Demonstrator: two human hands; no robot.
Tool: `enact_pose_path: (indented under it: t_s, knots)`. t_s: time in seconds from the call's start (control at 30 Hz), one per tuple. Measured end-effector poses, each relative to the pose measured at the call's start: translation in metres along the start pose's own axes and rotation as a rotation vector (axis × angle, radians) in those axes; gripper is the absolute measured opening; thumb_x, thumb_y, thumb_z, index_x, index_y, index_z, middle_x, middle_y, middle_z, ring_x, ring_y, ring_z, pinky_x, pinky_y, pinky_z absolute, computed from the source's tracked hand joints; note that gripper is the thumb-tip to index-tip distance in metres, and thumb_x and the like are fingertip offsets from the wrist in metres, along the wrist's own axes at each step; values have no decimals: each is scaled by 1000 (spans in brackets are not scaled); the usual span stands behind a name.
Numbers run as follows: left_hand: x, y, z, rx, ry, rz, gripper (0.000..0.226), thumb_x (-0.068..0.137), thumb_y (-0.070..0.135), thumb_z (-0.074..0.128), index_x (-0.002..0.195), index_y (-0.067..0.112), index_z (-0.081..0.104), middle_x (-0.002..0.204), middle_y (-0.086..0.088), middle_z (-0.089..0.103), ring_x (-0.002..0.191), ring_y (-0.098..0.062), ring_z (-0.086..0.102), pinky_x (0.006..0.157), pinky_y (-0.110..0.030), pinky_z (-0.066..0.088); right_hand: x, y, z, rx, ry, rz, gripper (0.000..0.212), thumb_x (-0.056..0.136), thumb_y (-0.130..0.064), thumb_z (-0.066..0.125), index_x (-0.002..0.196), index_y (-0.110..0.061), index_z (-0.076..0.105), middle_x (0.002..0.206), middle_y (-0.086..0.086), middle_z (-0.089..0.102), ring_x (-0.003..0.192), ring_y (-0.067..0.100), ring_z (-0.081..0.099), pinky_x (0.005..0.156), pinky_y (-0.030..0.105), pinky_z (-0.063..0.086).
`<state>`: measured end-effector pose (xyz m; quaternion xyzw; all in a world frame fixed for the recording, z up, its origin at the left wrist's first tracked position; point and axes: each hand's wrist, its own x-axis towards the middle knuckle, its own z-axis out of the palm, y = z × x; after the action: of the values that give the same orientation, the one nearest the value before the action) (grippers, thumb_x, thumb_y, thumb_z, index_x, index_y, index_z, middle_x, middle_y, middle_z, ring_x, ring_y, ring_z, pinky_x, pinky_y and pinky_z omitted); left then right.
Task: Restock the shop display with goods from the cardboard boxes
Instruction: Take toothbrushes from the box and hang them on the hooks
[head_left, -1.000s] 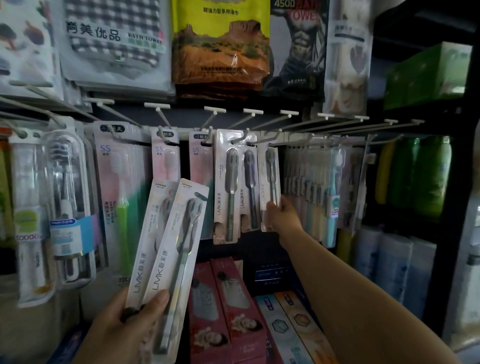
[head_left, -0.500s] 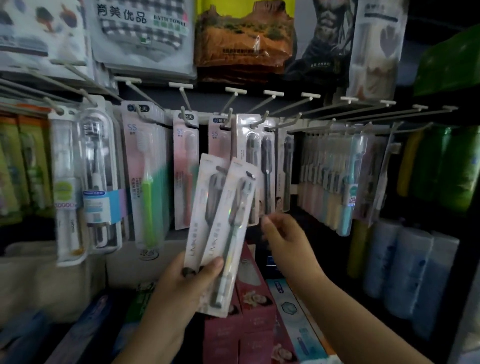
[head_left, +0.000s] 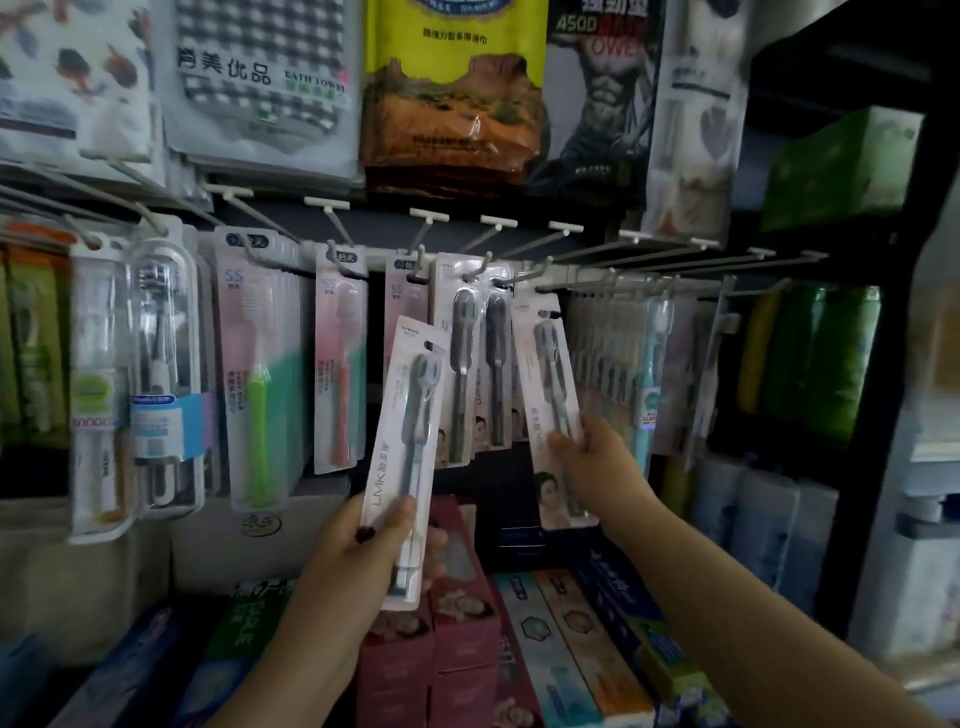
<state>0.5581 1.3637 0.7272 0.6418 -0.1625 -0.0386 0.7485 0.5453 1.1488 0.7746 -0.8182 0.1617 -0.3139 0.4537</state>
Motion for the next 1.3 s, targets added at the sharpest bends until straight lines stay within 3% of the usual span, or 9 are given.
enact_pose_path:
  t_s: [0.17, 0.4, 0.6, 0.73, 0.87, 0.97, 1.03, 1.13, 1.3]
  knots:
    - [7, 1, 10, -7, -6, 0, 16, 95, 28, 54, 104, 19, 64, 77, -5, 74, 65, -20, 69, 68, -40, 58, 39, -13, -4, -16, 28, -21, 29, 100, -26, 46, 126, -14, 48, 106, 6, 62, 75, 13, 57, 52, 23, 40]
    - [12, -5, 17, -71, -36, -14, 14, 96, 23, 53, 106, 19, 62, 76, -10, 74, 59, -20, 67, 55, -32, 55, 71, -19, 11, 75, 65, 82, 43, 100, -30, 47, 137, -11, 46, 126, 11, 59, 110, 29, 57, 92, 37, 48]
    - [11, -11, 16, -102, -43, -27, 14, 95, 21, 53, 103, 13, 62, 67, -9, 71, 54, -21, 65, 50, -30, 55, 87, -15, 24, 107, 56, 134, 40, 100, -30, 45, 136, -13, 46, 120, 10, 58, 92, 23, 54, 72, 28, 44]
    - [12, -12, 15, -84, -59, -19, 14, 95, 21, 52, 101, 14, 63, 66, -6, 71, 54, -18, 65, 53, -32, 54, 87, -7, 34, 21, 106, 165, 50, 98, -22, 50, 144, -9, 38, 136, 11, 51, 119, 30, 53, 92, 31, 45]
    - [15, -16, 14, -63, -33, -22, 20, 97, 29, 49, 103, 19, 65, 80, -11, 73, 69, -28, 67, 67, -39, 55, 45, -2, 43, 67, 270, -31, 40, 96, -20, 52, 135, -12, 44, 132, 8, 49, 113, 22, 54, 93, 38, 49]
    - [17, -19, 14, -87, -18, -47, 25, 97, 35, 47, 101, 21, 67, 82, -9, 74, 77, -32, 66, 71, -44, 54, -8, -5, 46, 207, 37, -75, 23, 97, -38, 50, 114, -22, 52, 106, -4, 59, 91, 4, 56, 72, 20, 45]
    - [17, -19, 15, -64, 13, -47, 25, 96, 38, 49, 96, 24, 69, 79, -4, 73, 75, -25, 68, 65, -38, 53, -34, -5, 51, 227, -155, -56, 31, 95, -47, 50, 111, -22, 57, 103, -7, 64, 94, 7, 61, 77, 22, 48]
    - [16, -19, 17, -23, 4, -32, 22, 97, 35, 49, 93, 28, 69, 80, -3, 73, 76, -22, 70, 71, -39, 56, -52, -7, 61, 367, -319, -24, 24, 94, -38, 56, 107, -19, 63, 94, -6, 70, 86, 6, 68, 72, 21, 52]
    - [17, -19, 16, 42, -35, -30, 21, 95, 31, 52, 89, 18, 67, 80, -2, 70, 76, -15, 67, 70, -34, 50, -46, -5, 59, 450, -249, 50, 15, 96, -22, 57, 109, -14, 61, 97, 3, 72, 86, 15, 71, 73, 27, 58]
